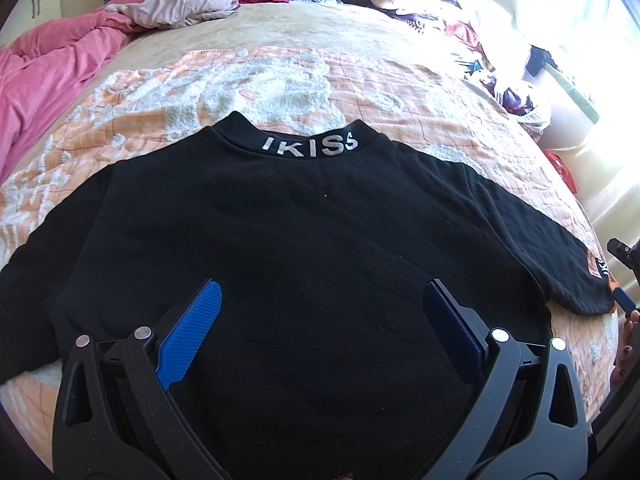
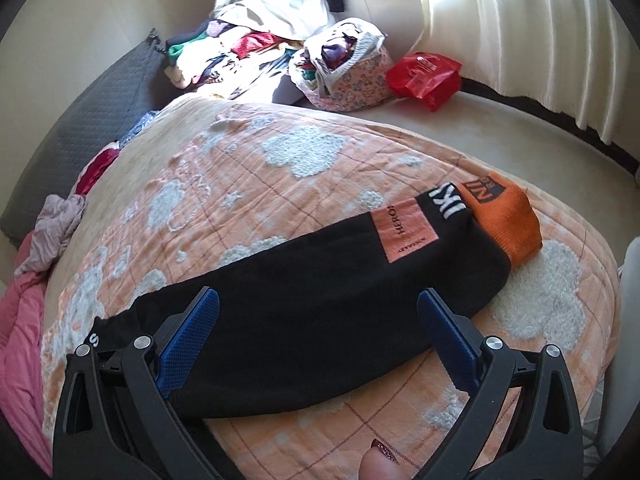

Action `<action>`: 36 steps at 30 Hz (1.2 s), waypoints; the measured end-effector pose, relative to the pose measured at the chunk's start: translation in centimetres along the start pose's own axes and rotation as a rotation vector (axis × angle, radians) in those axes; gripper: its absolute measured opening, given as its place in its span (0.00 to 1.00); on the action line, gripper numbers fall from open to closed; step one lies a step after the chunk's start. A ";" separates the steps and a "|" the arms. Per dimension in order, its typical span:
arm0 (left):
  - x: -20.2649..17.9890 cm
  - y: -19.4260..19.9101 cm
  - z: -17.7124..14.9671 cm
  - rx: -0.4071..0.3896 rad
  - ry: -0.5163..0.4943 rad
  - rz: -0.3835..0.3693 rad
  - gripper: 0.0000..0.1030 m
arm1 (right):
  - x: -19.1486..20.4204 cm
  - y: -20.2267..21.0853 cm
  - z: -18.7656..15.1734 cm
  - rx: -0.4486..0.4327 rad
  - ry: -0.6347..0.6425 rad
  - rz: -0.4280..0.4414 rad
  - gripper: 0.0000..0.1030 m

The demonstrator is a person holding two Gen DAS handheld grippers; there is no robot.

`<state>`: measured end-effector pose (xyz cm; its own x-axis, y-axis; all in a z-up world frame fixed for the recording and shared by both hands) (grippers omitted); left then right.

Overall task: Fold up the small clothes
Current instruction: 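Move the right tool toward the orange cuff of the sweatshirt sleeve, then grasp the orange cuff with the right tool and lift the sleeve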

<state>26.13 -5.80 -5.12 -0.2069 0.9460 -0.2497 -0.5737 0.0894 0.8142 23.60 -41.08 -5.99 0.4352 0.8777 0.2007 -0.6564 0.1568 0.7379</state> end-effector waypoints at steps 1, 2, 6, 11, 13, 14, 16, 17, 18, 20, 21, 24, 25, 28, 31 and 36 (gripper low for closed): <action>-0.1 -0.1 0.0 0.002 0.001 -0.001 0.92 | -0.5 -0.1 -0.1 0.004 -0.018 -0.007 0.96; -0.3 -0.3 -0.1 0.004 0.002 -0.006 0.92 | -0.9 -0.2 -0.1 0.005 -0.030 -0.014 0.96; -0.8 -0.9 -0.2 0.008 0.004 -0.008 0.92 | -2.2 -0.5 -0.3 0.015 -0.076 -0.035 0.96; -1.7 -1.8 -0.4 0.019 -0.004 -0.008 0.92 | -4.7 -0.9 -0.7 0.035 -0.169 -0.085 0.96; -1.9 -2.1 -0.5 0.025 -0.004 -0.008 0.92 | -6.3 -0.9 -0.9 0.033 -0.225 -0.113 0.96; -2.1 -2.3 -0.6 0.028 -0.004 -0.010 0.92 | -6.9 -1.1 -1.0 0.037 -0.255 -0.105 0.96; -2.4 -2.7 -0.7 0.035 -0.006 -0.013 0.92 | -7.7 -1.7 -1.1 0.052 -0.291 -0.094 0.96; -2.4 -2.9 -0.7 0.038 -0.006 -0.014 0.92 | -8.1 -2.1 -1.1 0.061 -0.307 -0.089 0.96; -2.5 -3.1 -0.7 0.045 -0.006 -0.016 0.92 | -8.5 -2.6 -1.0 0.067 -0.324 -0.076 0.96; -2.6 -3.5 -0.7 0.065 -0.002 -0.023 0.92 | -9.3 -3.5 -0.7 0.078 -0.379 -0.043 0.96; -2.6 -3.6 -0.8 0.077 -0.001 -0.028 0.92 | -9.9 -3.8 -0.4 0.076 -0.415 -0.031 0.96; -2.1 -3.7 -0.5 0.087 -0.010 -0.020 0.92 | -11.3 -4.3 0.4 0.045 -0.503 0.019 0.96; -1.8 -3.6 -0.3 0.085 -0.009 -0.016 0.92 | -11.6 -4.3 0.5 0.031 -0.530 0.042 0.96; -0.8 -3.3 0.3 0.069 0.013 -0.011 0.92 | -11.6 -3.9 0.2 -0.034 -0.589 0.126 0.90; 0.0 -2.8 0.2 0.069 0.042 -0.015 0.92 | -10.8 -3.6 0.3 -0.039 -0.559 0.174 0.52; 0.2 -1.6 -0.5 0.076 0.073 -0.065 0.92 | -8.3 -2.7 1.1 -0.078 -0.502 0.314 0.18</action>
Point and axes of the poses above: each gripper's, at about its wrist camera, not at the fingertips, and y roughly against the way its jaws point, x to its left, z to its top, the point moved 5 cm from there along -y, roughly the way its jaws point, and after that the axes turned 13 degrees about y, right-handed, at the moved point
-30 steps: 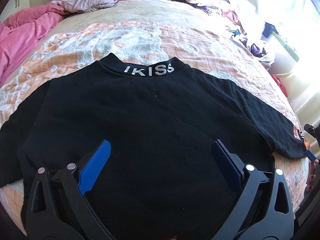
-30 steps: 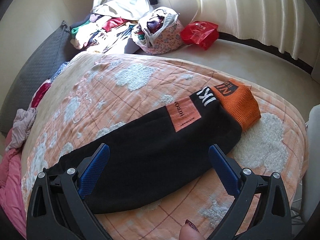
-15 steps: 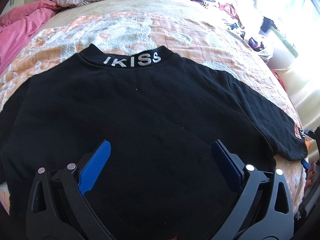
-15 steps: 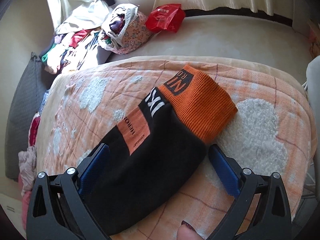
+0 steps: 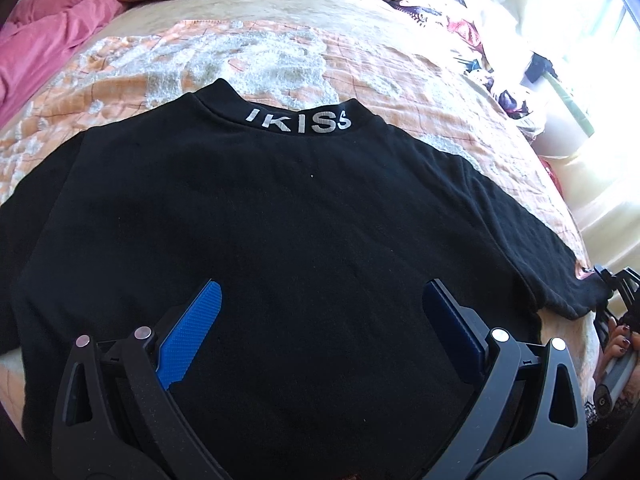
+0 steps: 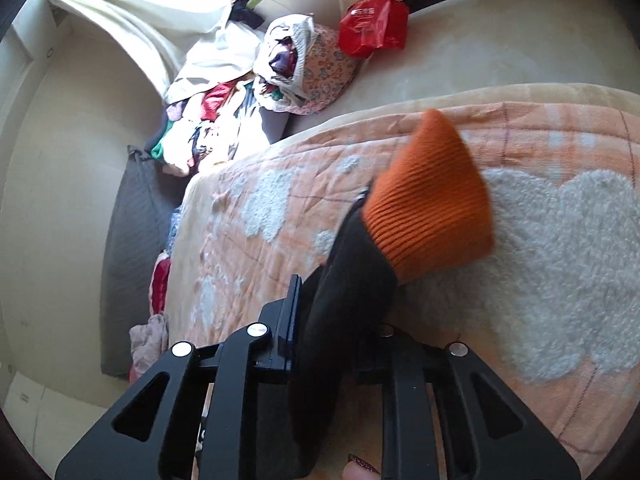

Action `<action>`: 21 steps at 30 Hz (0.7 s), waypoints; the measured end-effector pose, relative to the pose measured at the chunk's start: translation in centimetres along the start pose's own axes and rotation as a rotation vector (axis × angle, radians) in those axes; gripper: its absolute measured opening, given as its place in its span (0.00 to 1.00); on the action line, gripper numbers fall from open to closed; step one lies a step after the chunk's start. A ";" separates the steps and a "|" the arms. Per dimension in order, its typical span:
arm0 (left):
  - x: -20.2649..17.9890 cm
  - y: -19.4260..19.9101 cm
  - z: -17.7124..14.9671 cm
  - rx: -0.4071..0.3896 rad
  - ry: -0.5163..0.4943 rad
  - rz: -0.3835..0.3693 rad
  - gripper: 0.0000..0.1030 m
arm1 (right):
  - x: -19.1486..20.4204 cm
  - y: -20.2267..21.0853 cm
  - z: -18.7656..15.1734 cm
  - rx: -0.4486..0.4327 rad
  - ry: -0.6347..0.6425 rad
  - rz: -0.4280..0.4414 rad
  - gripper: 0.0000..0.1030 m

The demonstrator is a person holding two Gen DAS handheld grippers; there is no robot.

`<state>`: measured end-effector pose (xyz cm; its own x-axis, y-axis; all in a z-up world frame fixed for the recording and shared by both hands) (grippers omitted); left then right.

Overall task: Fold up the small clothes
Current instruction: 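Grasp the orange cuff with the right tool and lift the sleeve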

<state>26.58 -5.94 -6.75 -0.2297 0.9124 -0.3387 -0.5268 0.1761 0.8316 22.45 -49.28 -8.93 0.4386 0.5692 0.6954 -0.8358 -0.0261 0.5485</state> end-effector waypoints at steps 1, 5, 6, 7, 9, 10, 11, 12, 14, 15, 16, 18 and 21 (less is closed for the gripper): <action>0.0 0.2 0.0 -0.001 0.001 -0.003 0.92 | 1.0 0.3 0.0 -0.014 0.040 0.021 0.18; -0.1 1.4 -0.3 -0.003 0.008 -0.041 0.92 | 5.4 1.8 0.0 -0.050 0.194 0.126 0.16; 0.0 1.8 -0.2 -0.010 0.008 -0.043 0.92 | 6.4 2.2 0.0 -0.062 0.237 0.138 0.16; 0.1 2.2 -0.2 -0.016 0.010 -0.044 0.92 | 7.4 2.6 -0.2 -0.076 0.278 0.150 0.16; 0.3 2.8 -0.1 -0.022 0.019 -0.053 0.92 | 8.7 3.3 -0.5 -0.103 0.331 0.165 0.13; 0.4 3.1 -0.1 -0.026 0.028 -0.061 0.92 | 9.3 3.5 -0.7 -0.111 0.354 0.174 0.13; 0.5 3.3 0.0 -0.028 0.032 -0.067 0.92 | 9.8 3.7 -1.0 -0.114 0.374 0.182 0.13; 0.6 3.5 0.0 -0.032 0.036 -0.071 0.92 | 10.3 3.8 -1.3 -0.110 0.391 0.195 0.13; 0.8 4.0 0.0 -0.036 0.042 -0.075 0.92 | 11.4 3.9 -2.0 -0.096 0.417 0.237 0.13; 0.9 4.2 0.0 -0.037 0.046 -0.078 0.92 | 12.1 3.9 -2.5 -0.087 0.437 0.256 0.13; 1.0 4.4 0.0 -0.038 0.053 -0.085 0.92 | 12.8 3.9 -2.9 -0.081 0.463 0.272 0.13; 1.1 4.9 0.1 -0.042 0.062 -0.096 0.92 | 14.4 4.1 -4.0 -0.072 0.517 0.311 0.13; 1.5 5.4 0.2 -0.046 0.074 -0.108 0.92 | 16.6 4.2 -5.6 -0.051 0.578 0.364 0.13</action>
Point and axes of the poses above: each gripper's, at about its wrist camera, not at the fingertips, and y roughly against the way its jaws point, x to its left, z to its top, the point moved 5 cm from there along -y, roughly the way its jaws point, and after that the axes turned 13 degrees about y, right-handed, at the moved point
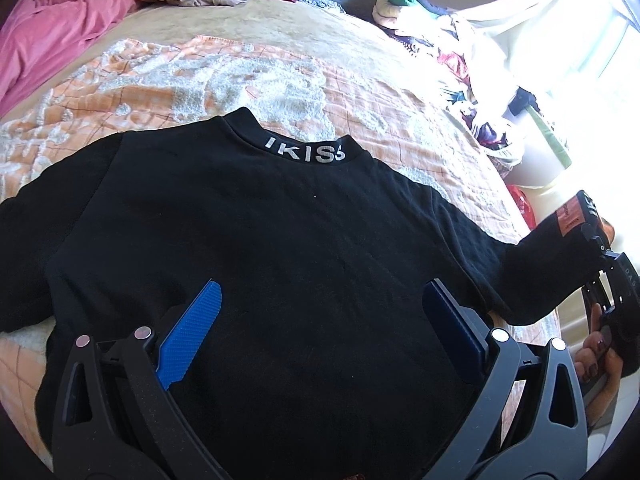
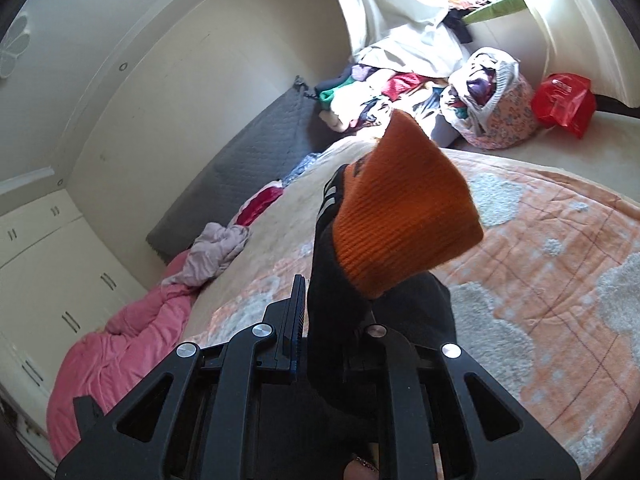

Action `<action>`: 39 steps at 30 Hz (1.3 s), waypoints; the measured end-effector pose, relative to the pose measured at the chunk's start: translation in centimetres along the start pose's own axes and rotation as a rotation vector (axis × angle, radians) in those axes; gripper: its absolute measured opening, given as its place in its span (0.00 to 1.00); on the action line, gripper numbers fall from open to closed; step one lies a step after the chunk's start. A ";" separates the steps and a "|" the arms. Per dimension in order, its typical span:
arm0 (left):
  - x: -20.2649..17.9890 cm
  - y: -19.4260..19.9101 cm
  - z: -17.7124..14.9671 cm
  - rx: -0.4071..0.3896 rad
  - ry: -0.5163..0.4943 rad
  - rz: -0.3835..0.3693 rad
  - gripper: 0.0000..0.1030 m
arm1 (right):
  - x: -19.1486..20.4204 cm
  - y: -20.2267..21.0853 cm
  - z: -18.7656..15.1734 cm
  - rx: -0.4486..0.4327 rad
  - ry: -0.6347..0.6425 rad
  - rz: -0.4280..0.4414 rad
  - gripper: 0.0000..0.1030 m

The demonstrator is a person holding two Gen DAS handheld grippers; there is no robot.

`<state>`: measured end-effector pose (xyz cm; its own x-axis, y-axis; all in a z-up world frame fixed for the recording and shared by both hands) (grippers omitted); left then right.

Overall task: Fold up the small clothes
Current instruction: 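Grasp the orange cuff with the right tool and lift the sleeve, then grasp the orange cuff with the left tool while the right tool opens and releases it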

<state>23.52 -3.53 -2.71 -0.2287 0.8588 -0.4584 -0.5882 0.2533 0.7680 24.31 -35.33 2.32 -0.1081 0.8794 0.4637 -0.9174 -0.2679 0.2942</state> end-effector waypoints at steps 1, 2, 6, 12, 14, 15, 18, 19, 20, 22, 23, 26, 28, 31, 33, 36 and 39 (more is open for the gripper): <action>0.1 0.1 0.1 0.000 0.006 -0.006 0.92 | 0.9 -0.3 -0.2 0.008 0.018 0.022 0.13; 0.2 0.2 0.1 0.003 0.009 -0.011 0.92 | 1.7 -0.6 -0.5 0.015 0.036 0.043 0.13; 0.8 0.7 0.3 0.006 0.036 -0.032 0.92 | 5.6 -2.0 -2.0 0.063 0.127 0.110 0.13; 2.1 1.0 0.4 0.015 0.083 -0.062 0.92 | 10.2 -3.3 -5.1 0.143 0.230 0.185 0.13; 2.4 1.0 0.5 0.032 0.114 -0.095 0.92 | 11.2 -3.8 -6.0 0.168 0.257 0.195 0.13; 2.6 1.0 0.5 0.039 0.128 -0.111 0.92 | 11.5 -4.2 -6.6 0.183 0.268 0.201 0.13; 2.9 1.0 0.6 0.041 0.132 -0.111 0.92 | 12.5 -5.0 -8.0 0.225 0.288 0.214 0.13; 2.9 1.0 0.5 0.041 0.131 -0.112 0.92 | 12.8 -5.3 -8.6 0.240 0.296 0.216 0.13; 3.0 1.0 0.5 0.047 0.135 -0.119 0.92 | 13.1 -5.6 -9.0 0.254 0.308 0.217 0.13; 3.1 0.9 0.4 0.058 0.145 -0.133 0.92 | 13.6 -6.0 -10.0 0.281 0.327 0.220 0.14; 3.1 0.8 0.4 0.064 0.150 -0.140 0.92 | 13.7 -6.3 -10.5 0.294 0.330 0.224 0.15; 3.0 0.5 0.2 0.077 0.155 -0.153 0.92 | 14.1 -6.7 -11.4 0.329 0.336 0.234 0.15; 3.1 0.2 0.1 0.089 0.168 -0.171 0.92 | 14.1 -6.8 -11.7 0.343 0.334 0.241 0.20; 3.1 -0.5 -0.3 0.123 0.206 -0.215 0.92 | 14.3 -6.5 -11.7 0.351 0.324 0.263 0.38; 3.0 -1.0 -0.6 0.140 0.219 -0.232 0.92 | 14.4 -6.4 -11.6 0.357 0.307 0.283 0.46; 2.6 -1.6 -0.9 0.160 0.231 -0.257 0.92 | 14.6 -6.0 -11.3 0.351 0.307 0.295 0.52; 2.0 -2.2 -1.3 0.178 0.234 -0.274 0.92 | 14.2 -5.4 -10.4 0.332 0.287 0.296 0.58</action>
Point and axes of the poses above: each gripper's, at about its wrist camera, not at the fingertips, and y roughly against the way its jaws point, x to its left, z to its top, the point moved 5 cm from there along -y, roughly the way its jaws point, and after that the axes turned 13 degrees about y, right-handed, at the moved point
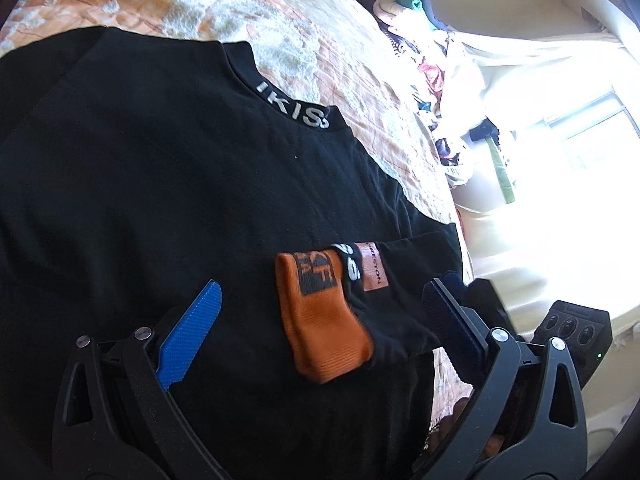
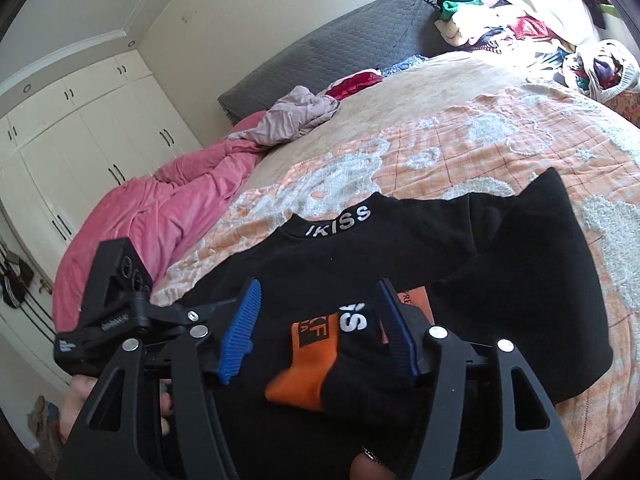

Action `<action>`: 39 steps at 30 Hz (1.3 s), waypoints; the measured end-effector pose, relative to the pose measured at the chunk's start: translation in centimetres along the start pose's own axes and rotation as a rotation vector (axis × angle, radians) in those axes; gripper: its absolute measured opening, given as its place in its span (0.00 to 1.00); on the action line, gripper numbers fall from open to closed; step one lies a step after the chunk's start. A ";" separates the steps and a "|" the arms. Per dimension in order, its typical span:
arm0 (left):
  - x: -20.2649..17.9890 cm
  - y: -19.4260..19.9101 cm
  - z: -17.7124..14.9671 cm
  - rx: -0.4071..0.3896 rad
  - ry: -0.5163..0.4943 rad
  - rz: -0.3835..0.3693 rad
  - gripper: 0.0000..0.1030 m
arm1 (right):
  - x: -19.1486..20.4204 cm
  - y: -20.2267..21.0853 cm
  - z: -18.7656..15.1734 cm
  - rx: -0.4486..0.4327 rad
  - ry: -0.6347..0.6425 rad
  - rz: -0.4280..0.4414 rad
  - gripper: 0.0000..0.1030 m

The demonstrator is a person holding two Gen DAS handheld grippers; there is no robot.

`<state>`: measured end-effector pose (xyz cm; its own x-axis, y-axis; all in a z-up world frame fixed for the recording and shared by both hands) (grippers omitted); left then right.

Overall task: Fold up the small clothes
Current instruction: 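Grasp the orange cuff with the left tool while the right tool opens and releases it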

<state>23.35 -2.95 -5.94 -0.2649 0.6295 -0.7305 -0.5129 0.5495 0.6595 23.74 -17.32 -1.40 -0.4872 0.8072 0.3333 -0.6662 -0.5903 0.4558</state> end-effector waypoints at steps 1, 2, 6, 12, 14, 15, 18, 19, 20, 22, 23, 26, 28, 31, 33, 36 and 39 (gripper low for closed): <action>-0.1 -0.3 -0.1 0.006 -0.001 -0.002 0.92 | -0.3 0.3 0.2 -0.008 -0.009 -0.007 0.59; -0.3 -0.7 -0.3 0.016 -0.004 -0.005 0.92 | -0.6 0.7 0.4 -0.014 -0.018 -0.019 0.61; -0.3 -2.2 -0.8 0.029 0.004 0.019 0.91 | -2.4 1.9 0.7 -0.028 -0.069 -0.058 0.62; -1.5 -3.2 -1.2 0.002 -0.036 0.049 0.86 | -5.1 3.0 0.7 -0.032 -0.156 -0.110 0.63; -2.3 -3.9 -1.7 0.008 -0.071 0.054 0.74 | -5.9 3.3 0.6 -0.023 -0.172 -0.146 0.63; -2.5 -4.2 -1.9 0.014 -0.086 0.064 0.72 | -6.4 3.5 0.6 -0.023 -0.180 -0.165 0.63; -2.8 -5.5 -2.4 0.019 -0.127 0.110 0.62 | -7.5 4.2 0.5 -0.031 -0.213 -0.186 0.63; -2.9 -5.7 -2.4 0.008 -0.148 0.131 0.54 | -7.9 4.3 0.5 -0.036 -0.227 -0.190 0.63; -2.9 -5.7 -2.3 -0.005 -0.160 0.144 0.37 | -8.3 4.6 0.4 -0.040 -0.238 -0.195 0.63; -2.6 -5.5 -1.8 -0.032 -0.163 0.155 0.20 | -9.0 5.2 0.4 -0.044 -0.252 -0.215 0.63; -2.4 -5.3 -1.6 -0.028 -0.153 0.135 0.16 | -9.3 5.4 0.5 -0.043 -0.255 -0.228 0.63; -2.5 -4.5 -1.3 -0.045 -0.177 0.111 0.13 | -10.3 6.2 0.6 -0.050 -0.271 -0.268 0.63; -2.7 -3.3 -0.8 -0.073 -0.191 0.091 0.12 | -11.0 6.9 0.6 -0.061 -0.293 -0.278 0.63; -3.1 -0.5 0.4 -0.139 -0.197 0.063 0.12 | -12.0 7.5 0.4 -0.072 -0.325 -0.289 0.63; -3.3 0.9 1.0 -0.172 -0.200 0.052 0.12 | -12.4 7.7 0.2 -0.071 -0.338 -0.296 0.63; -3.4 3.0 2.0 -0.210 -0.196 0.036 0.12 | -12.6 7.6 0.2 -0.064 -0.349 -0.295 0.64; -3.2 4.6 2.8 -0.249 -0.195 0.037 0.11 | -12.3 7.2 0.2 -0.053 -0.338 -0.296 0.64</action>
<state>24.12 -0.89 -0.05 -0.1379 0.7529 -0.6435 -0.6964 0.3883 0.6036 25.07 -31.51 -2.01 -0.0652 0.8908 0.4497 -0.7813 -0.3259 0.5324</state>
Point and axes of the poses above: each gripper's, at about its wrist camera, not at the fingertips, and y roughly against the way its jaws point, x to its left, z to its top, the point moved 5 cm from there along -y, roughly the way its jaws point, and after that the axes turned 13 degrees about y, right-handed, at the moved point
